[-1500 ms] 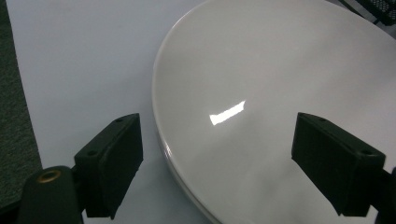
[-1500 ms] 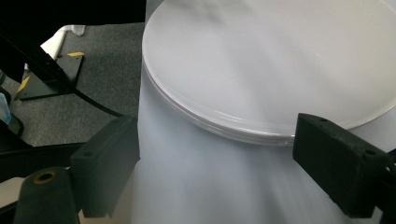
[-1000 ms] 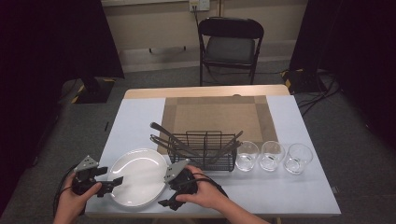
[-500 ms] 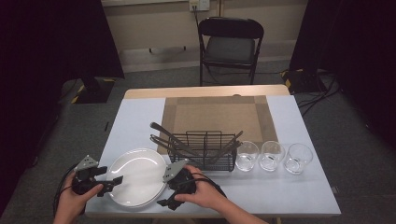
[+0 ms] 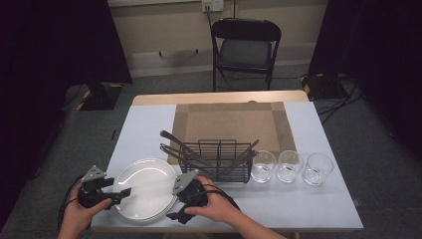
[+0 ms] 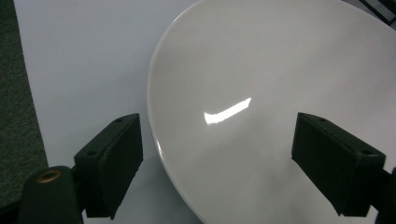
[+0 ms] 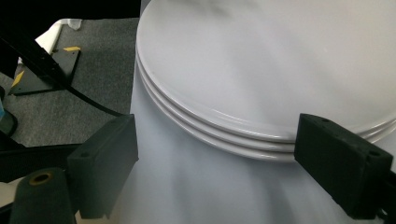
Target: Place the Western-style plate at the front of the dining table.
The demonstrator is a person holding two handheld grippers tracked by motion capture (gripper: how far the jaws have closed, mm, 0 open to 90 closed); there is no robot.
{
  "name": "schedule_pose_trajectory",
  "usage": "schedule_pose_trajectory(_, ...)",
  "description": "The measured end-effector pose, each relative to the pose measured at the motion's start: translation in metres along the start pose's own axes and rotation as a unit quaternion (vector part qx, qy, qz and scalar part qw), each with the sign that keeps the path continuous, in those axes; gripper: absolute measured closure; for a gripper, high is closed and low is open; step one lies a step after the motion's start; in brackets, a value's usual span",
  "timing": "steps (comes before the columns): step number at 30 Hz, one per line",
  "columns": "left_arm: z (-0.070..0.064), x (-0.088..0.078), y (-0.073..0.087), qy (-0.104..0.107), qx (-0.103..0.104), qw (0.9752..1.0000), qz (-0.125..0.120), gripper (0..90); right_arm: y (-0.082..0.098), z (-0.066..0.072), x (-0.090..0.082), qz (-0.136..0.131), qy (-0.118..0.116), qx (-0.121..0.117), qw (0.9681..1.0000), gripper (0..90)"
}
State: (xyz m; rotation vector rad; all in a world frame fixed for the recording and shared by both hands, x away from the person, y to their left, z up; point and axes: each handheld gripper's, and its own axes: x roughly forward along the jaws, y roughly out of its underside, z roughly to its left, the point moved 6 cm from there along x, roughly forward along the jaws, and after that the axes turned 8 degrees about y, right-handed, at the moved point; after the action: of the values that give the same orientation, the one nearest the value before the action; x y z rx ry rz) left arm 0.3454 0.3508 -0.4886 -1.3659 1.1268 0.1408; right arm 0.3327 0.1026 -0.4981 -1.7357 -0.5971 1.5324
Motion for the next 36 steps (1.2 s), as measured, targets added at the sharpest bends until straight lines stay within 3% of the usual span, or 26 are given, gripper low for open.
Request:
schedule_pose_trajectory(10,0.0022,-0.0002,0.0008,-0.009,-0.01,0.9999,0.002,17.6,-0.0027,0.0003,0.0029,-0.002,0.003,0.002,1.0,12.3)
schedule_pose_trajectory(15,0.0029,-0.0007,0.0015,-0.01,-0.001,0.9999,0.007,23.2,-0.003,0.0003,0.0033,-0.001,0.004,-0.002,1.0,12.3)
schedule_pose_trajectory(36,0.0068,-0.0003,0.0039,-0.019,-0.01,0.9997,0.012,22.0,-0.0061,0.0027,0.0093,-0.005,0.007,-0.004,1.0,12.3)
